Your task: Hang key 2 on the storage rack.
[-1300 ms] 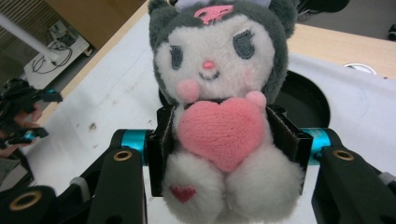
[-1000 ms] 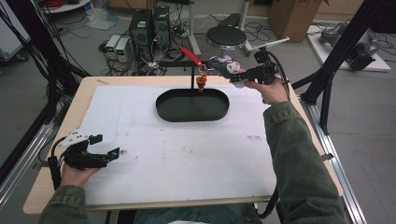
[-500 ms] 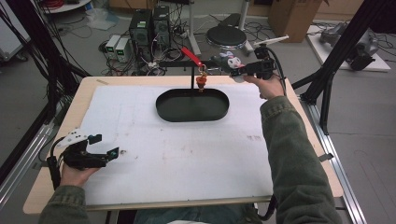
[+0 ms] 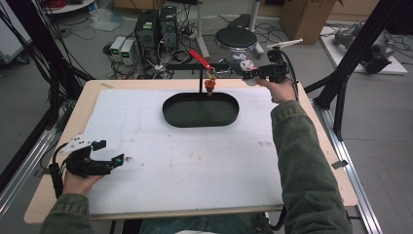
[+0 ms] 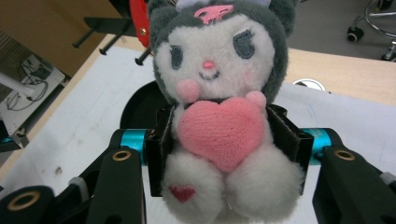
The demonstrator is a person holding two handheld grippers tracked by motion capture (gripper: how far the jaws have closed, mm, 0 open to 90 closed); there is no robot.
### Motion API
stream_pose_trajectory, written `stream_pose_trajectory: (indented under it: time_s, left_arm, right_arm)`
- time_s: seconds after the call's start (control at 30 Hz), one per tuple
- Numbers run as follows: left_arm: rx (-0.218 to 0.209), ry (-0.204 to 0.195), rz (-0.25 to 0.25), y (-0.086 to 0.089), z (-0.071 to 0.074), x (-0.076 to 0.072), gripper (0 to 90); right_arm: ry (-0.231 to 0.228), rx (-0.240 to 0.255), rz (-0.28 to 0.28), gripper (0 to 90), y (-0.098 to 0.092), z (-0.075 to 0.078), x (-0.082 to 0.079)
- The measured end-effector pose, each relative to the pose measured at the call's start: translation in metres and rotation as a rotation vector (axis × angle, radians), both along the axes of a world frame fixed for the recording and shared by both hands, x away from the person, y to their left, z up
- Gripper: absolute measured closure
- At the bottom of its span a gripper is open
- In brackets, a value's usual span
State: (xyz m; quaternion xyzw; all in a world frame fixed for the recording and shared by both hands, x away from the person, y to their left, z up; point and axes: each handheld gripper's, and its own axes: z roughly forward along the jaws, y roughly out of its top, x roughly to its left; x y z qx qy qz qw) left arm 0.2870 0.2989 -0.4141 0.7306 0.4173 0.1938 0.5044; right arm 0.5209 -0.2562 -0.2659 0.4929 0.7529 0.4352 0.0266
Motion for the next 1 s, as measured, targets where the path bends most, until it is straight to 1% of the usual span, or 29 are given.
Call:
stream_pose_trajectory:
  time_s: [0.03,0.07,0.13,0.17,0.2,0.23,0.27,0.3,0.37,0.4,0.43,0.47,0.5,0.57,0.6,0.63,0.67,0.8,0.83,0.87,0.9,0.93,0.97,1.0]
  left_arm:
    - [-0.001,0.001,-0.001,0.000,0.000,0.000,5.0]
    - [-0.001,0.002,-0.001,0.000,0.000,0.000,5.0]
    - [0.000,0.003,-0.001,0.000,0.000,0.000,5.0]
    - [0.000,0.002,-0.002,-0.001,0.000,0.000,5.0]
    - [0.000,0.002,-0.003,-0.001,0.000,0.000,5.0]
    - [-0.002,0.002,-0.002,-0.001,0.000,0.000,4.9]
    - [0.000,0.004,-0.002,-0.001,0.000,0.000,5.0]
    - [0.000,0.004,-0.002,-0.001,0.000,0.000,5.0]
    - [0.000,0.003,-0.003,-0.002,0.000,0.000,4.9]
    - [-0.002,0.003,-0.002,-0.001,0.000,0.000,4.9]
    - [-0.001,0.002,-0.002,-0.001,0.000,0.000,4.9]
    - [-0.002,0.003,-0.003,-0.001,0.000,0.000,5.0]
    - [-0.001,0.004,-0.002,-0.001,0.000,0.000,5.0]
    - [-0.002,0.004,-0.003,-0.001,0.000,0.000,4.9]
    - [-0.002,0.002,-0.003,-0.001,0.000,0.000,5.0]
    - [-0.002,0.004,-0.004,-0.001,0.000,0.000,4.9]
    - [-0.002,0.002,-0.003,-0.001,0.000,0.000,5.0]
    - [-0.002,0.001,-0.001,0.000,0.000,0.000,5.0]
    - [-0.002,0.001,-0.001,0.000,0.000,0.000,5.0]
    - [-0.001,0.002,-0.001,0.000,0.000,0.000,5.0]
    - [-0.003,0.001,-0.001,0.000,0.000,0.000,5.0]
    - [-0.002,0.003,-0.002,0.000,0.000,0.000,4.9]
    - [-0.002,0.003,-0.003,-0.001,0.000,0.000,4.9]
    - [-0.001,0.002,-0.003,-0.001,0.000,0.000,4.9]
  right_arm:
    - [-0.005,-0.006,-0.007,46.0,0.000,-0.001,-0.001]
    - [-0.019,-0.025,-0.022,42.1,-0.001,-0.004,-0.002]
    - [-0.016,-0.065,-0.035,29.7,-0.001,-0.008,-0.002]
    - [-0.016,-0.065,-0.035,29.7,-0.001,-0.008,-0.002]
    - [-0.019,-0.113,-0.037,25.5,0.000,-0.011,-0.003]
    - [-0.024,-0.187,-0.053,17.4,0.003,-0.013,-0.004]
    - [-0.027,-0.205,-0.054,15.4,0.004,-0.013,-0.005]
    - [-0.035,-0.212,-0.049,11.7,0.006,-0.013,-0.005]
    - [-0.046,-0.200,-0.044,10.7,0.007,-0.012,-0.006]
    - [-0.055,-0.187,-0.032,8.3,0.008,-0.011,-0.007]
    - [-0.056,-0.178,-0.029,2.6,0.009,-0.010,-0.007]
    - [-0.069,-0.179,-0.025,0.9,0.011,-0.010,-0.008]
    - [-0.071,-0.176,-0.021,0.9,0.012,-0.009,-0.009]
    - [-0.116,-0.185,-0.024,0.9,0.014,-0.007,-0.012]
    - [-0.125,-0.176,-0.020,0.8,0.015,-0.005,-0.013]
    - [-0.121,-0.161,-0.020,0.8,0.016,-0.004,-0.015]
    - [-0.122,-0.156,-0.019,0.8,0.016,-0.003,-0.016]
    - [-0.129,-0.162,-0.015,0.8,0.016,-0.001,-0.019]
    - [-0.127,-0.162,-0.023,0.8,0.015,0.000,-0.022]
    - [-0.142,-0.160,-0.026,0.8,0.015,0.000,-0.024]
    - [-0.156,-0.139,-0.031,0.9,0.014,0.000,-0.028]
    - [-0.170,-0.103,-0.032,0.8,0.012,-0.002,-0.032]
    - [-0.163,-0.101,-0.031,0.8,0.011,-0.004,-0.034]
    - [-0.169,-0.118,-0.031,0.9,0.010,-0.006,-0.036]
